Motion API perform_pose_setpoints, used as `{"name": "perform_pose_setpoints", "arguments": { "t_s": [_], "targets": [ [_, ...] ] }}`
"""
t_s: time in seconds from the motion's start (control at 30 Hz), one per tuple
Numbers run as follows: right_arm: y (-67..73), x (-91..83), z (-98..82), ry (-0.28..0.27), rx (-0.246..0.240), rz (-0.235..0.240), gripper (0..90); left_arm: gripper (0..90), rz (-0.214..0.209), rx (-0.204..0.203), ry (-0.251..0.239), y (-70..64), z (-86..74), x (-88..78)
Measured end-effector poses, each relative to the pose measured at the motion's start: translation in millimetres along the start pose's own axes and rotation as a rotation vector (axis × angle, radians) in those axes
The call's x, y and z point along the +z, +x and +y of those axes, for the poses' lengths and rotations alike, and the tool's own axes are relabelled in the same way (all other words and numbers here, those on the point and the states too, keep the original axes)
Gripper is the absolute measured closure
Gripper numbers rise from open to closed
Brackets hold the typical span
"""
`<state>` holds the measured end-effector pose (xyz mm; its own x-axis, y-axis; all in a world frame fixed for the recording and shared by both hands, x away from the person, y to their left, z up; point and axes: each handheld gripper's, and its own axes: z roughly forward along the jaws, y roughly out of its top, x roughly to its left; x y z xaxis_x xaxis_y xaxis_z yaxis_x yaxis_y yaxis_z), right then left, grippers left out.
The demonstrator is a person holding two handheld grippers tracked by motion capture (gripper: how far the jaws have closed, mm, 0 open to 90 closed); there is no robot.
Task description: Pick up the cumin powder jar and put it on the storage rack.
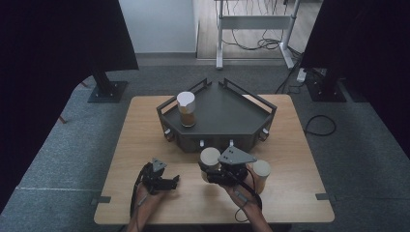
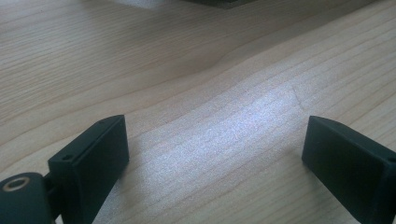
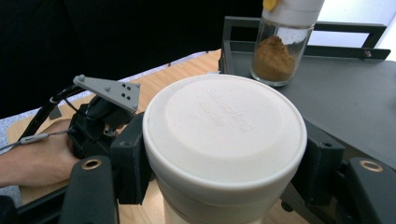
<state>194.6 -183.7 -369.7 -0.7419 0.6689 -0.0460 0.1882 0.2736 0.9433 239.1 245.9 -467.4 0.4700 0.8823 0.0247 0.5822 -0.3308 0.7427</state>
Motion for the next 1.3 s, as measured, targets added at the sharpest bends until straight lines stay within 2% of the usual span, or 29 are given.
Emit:
{"name": "perform_pose_setpoints", "arguments": {
  "t_s": [0.33, 0.73, 1.3],
  "targets": [
    [-8.5, 1.9, 12.9, -0.007, -0.003, 0.010, 33.0, 6.1, 0.002, -0.001, 0.002, -0.2, 0.3, 0.1],
    [-25.8, 5.4, 26.6, -0.013, 0.015, 0.011, 33.0, 3.3, 0.005, -0.005, 0.009, -0.5, 1.6, 0.9],
    [-37.1, 13.5, 46.4, -0.009, 0.006, -0.016, 33.1, 1.9, 0.010, -0.007, 0.013, -1.2, 2.4, 1.2]
  ]
}}
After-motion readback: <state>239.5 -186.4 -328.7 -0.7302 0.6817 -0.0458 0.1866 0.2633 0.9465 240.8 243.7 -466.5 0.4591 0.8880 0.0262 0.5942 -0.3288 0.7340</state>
